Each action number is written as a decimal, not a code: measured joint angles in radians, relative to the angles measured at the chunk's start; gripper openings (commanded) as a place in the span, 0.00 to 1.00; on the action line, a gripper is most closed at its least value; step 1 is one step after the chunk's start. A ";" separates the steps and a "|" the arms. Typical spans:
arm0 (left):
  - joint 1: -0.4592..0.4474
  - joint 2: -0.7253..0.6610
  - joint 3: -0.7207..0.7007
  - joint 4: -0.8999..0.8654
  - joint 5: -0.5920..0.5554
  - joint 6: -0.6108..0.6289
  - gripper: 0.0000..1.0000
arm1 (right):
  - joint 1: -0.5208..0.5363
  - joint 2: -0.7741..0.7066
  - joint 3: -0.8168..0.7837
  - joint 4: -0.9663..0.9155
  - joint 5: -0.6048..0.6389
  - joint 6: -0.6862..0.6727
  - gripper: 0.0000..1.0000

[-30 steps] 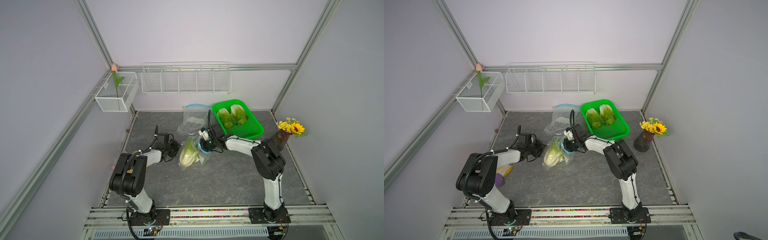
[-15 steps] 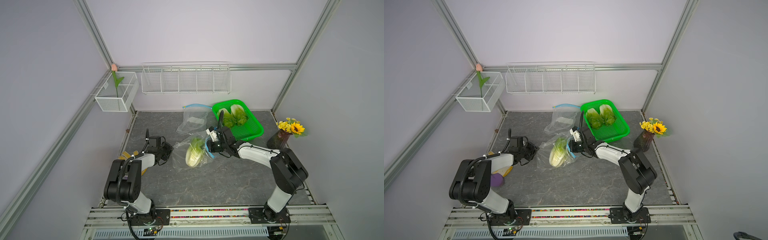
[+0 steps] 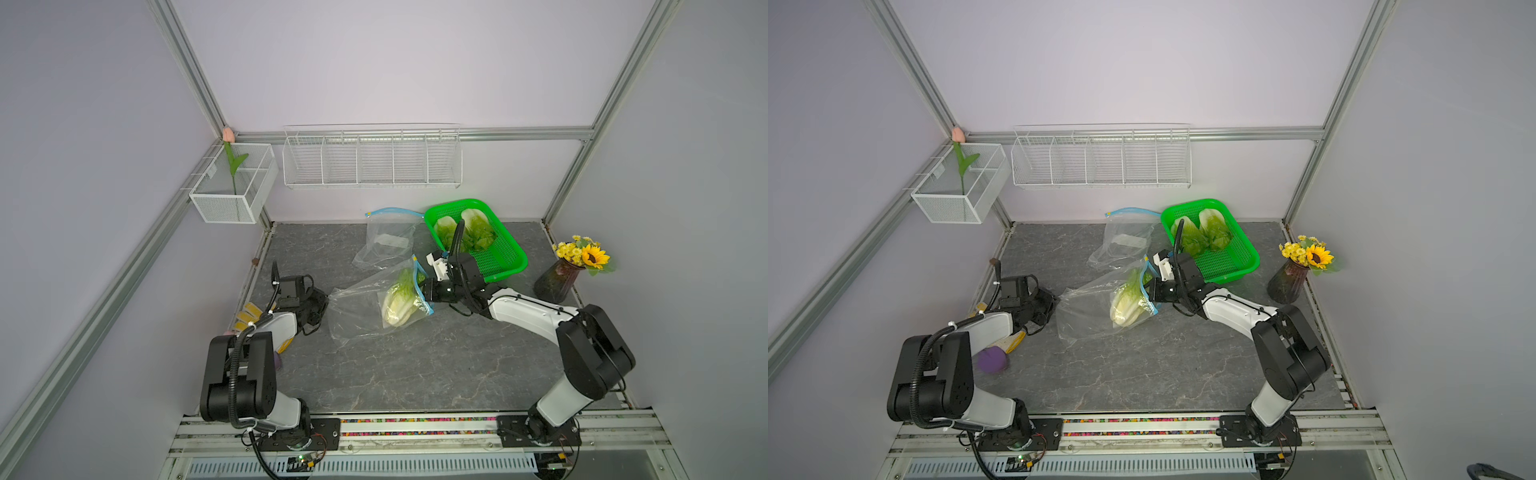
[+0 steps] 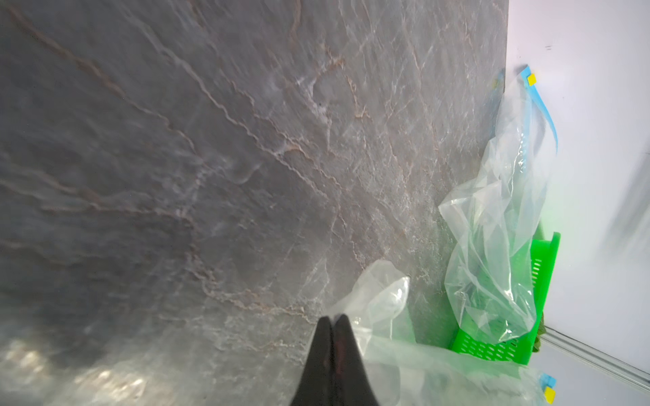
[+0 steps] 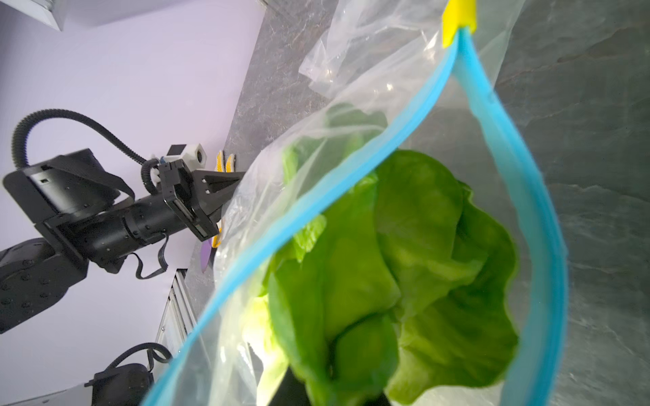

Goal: Open the zip-top bag and take out the chinese cabbages
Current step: Pick up the Chinese cabbage from the zipper food storage bag.

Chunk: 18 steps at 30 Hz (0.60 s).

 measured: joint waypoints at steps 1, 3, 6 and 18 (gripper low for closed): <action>0.003 -0.004 0.000 -0.006 0.000 0.004 0.00 | -0.003 -0.012 -0.004 0.002 0.005 0.000 0.11; 0.011 -0.012 0.000 -0.013 0.000 0.011 0.00 | -0.010 -0.035 -0.015 0.004 0.014 0.000 0.10; 0.018 -0.020 0.000 -0.024 0.000 0.021 0.00 | -0.014 -0.056 -0.023 0.005 0.030 0.000 0.09; 0.037 -0.036 0.000 -0.053 0.005 0.045 0.00 | -0.015 -0.208 -0.054 0.024 0.144 -0.030 0.08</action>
